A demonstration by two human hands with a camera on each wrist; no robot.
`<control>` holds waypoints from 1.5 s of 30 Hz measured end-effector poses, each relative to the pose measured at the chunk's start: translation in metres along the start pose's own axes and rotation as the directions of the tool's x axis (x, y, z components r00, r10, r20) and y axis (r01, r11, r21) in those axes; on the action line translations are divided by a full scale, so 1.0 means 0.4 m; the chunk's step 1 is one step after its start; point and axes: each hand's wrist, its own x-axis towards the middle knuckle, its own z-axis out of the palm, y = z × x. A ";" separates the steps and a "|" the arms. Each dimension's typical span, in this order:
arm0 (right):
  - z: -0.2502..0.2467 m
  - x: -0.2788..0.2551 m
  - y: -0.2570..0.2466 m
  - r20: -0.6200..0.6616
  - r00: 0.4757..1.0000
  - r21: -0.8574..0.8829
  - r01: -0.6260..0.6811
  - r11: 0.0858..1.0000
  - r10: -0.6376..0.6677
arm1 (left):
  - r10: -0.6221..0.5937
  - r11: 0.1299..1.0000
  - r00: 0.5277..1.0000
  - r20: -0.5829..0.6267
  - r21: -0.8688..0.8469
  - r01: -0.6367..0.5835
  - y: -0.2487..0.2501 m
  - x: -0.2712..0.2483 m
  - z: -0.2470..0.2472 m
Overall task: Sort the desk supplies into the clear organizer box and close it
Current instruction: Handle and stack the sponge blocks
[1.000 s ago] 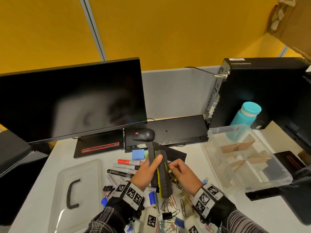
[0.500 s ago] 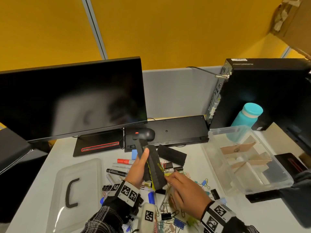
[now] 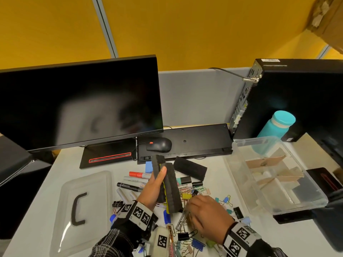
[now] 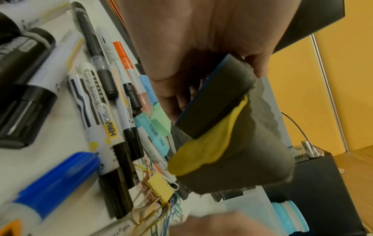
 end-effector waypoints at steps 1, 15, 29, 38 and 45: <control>0.004 0.002 0.009 0.047 0.999 -0.057 0.029 0.998 -0.026 | -0.002 1.000 1.000 0.000 -0.007 0.002 0.002 -0.001 -0.005; -0.014 0.238 0.172 -0.043 0.889 0.102 -0.449 0.888 0.455 | 0.001 0.986 0.993 -0.115 -0.166 -0.021 -0.011 -0.019 -0.083; -0.055 0.150 0.113 0.055 0.891 0.823 -0.296 0.485 0.450 | 0.027 0.990 0.996 -0.080 -0.133 -0.037 -0.011 -0.002 -0.081; -0.047 0.127 -0.025 0.093 0.979 0.900 -0.162 0.406 0.183 | 0.187 0.978 0.982 -0.038 0.097 -0.183 0.035 -0.049 0.005; -0.074 0.107 -0.066 0.025 0.985 0.696 -0.139 0.705 0.170 | 0.281 0.901 0.956 0.088 0.320 -0.294 0.039 -0.084 -0.008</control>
